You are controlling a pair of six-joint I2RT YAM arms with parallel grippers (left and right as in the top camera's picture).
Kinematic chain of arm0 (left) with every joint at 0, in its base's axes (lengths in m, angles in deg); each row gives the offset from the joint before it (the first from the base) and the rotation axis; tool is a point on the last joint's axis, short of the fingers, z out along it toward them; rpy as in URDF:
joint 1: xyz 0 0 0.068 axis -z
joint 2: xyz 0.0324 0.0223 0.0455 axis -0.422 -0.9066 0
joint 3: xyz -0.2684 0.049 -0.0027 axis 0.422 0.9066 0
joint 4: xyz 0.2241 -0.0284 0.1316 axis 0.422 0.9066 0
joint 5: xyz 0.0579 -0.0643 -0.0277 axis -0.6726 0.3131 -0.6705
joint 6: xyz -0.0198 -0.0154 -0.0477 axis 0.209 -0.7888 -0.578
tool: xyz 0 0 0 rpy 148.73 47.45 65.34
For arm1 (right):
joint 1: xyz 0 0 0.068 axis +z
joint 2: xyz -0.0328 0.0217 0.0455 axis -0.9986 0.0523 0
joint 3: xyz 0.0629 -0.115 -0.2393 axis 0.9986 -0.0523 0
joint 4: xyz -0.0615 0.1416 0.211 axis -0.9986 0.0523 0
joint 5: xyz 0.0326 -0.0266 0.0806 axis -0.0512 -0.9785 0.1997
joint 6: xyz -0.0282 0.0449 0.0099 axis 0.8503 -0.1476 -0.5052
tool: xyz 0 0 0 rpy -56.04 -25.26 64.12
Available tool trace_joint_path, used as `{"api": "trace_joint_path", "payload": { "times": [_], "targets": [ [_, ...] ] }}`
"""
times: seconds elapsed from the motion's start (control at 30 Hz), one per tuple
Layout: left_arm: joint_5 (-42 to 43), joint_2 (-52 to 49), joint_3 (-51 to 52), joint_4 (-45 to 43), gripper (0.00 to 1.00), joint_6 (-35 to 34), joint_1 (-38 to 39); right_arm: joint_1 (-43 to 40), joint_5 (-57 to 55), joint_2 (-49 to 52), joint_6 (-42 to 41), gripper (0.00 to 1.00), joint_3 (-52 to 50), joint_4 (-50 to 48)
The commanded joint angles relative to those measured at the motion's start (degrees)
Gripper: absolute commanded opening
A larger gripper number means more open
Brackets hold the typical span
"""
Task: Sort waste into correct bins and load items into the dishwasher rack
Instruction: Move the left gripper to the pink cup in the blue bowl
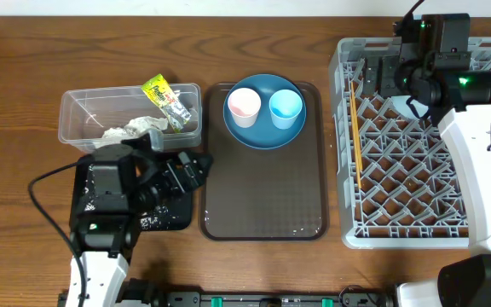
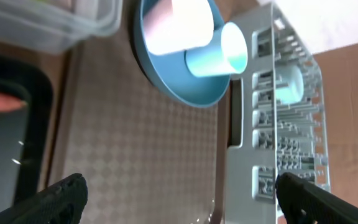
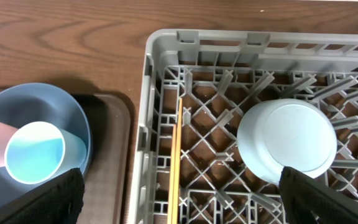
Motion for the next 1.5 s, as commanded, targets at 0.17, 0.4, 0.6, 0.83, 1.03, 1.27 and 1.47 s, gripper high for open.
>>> {"api": "trace_joint_path", "payload": {
  "times": [0.17, 0.4, 0.6, 0.83, 1.03, 1.27, 1.47],
  "targets": [
    [-3.5, -3.1, -0.9, 0.0, 0.99, -2.6, 5.4, 0.2, 0.3, 0.2, 0.1, 0.99, 0.0, 0.1],
    [-3.5, -4.7, -1.0, -0.7, 0.97, -5.1, 6.2, 0.2, 0.3, 0.2, 0.1, 0.99, 0.0, 0.1],
    [-5.7, -8.0, -6.5, 3.6, 0.97, -4.5, 6.2, 0.2, 0.3, 0.2, 0.1, 0.99, 0.0, 0.1],
    [-13.3, -16.9, -23.0, 16.9, 0.97, 0.5, 6.4, 0.2, 0.3, 0.2, 0.1, 0.99, 0.0, 0.1],
    [-16.3, -23.7, -27.1, 17.3, 0.92, 1.6, 9.2, 0.2, 0.3, 0.2, 0.1, 0.99, 0.0, 0.1],
    [-20.3, -30.9, -27.1, 9.3, 0.78, 0.1, 13.3, 0.2, 0.3, 0.2, 0.1, 0.99, 0.0, 0.1],
    [-20.3, -35.8, -27.1, 2.5, 0.77, -1.7, 14.5, 0.2, 0.3, 0.2, 0.1, 0.99, 0.0, 0.1]
  ]
}}
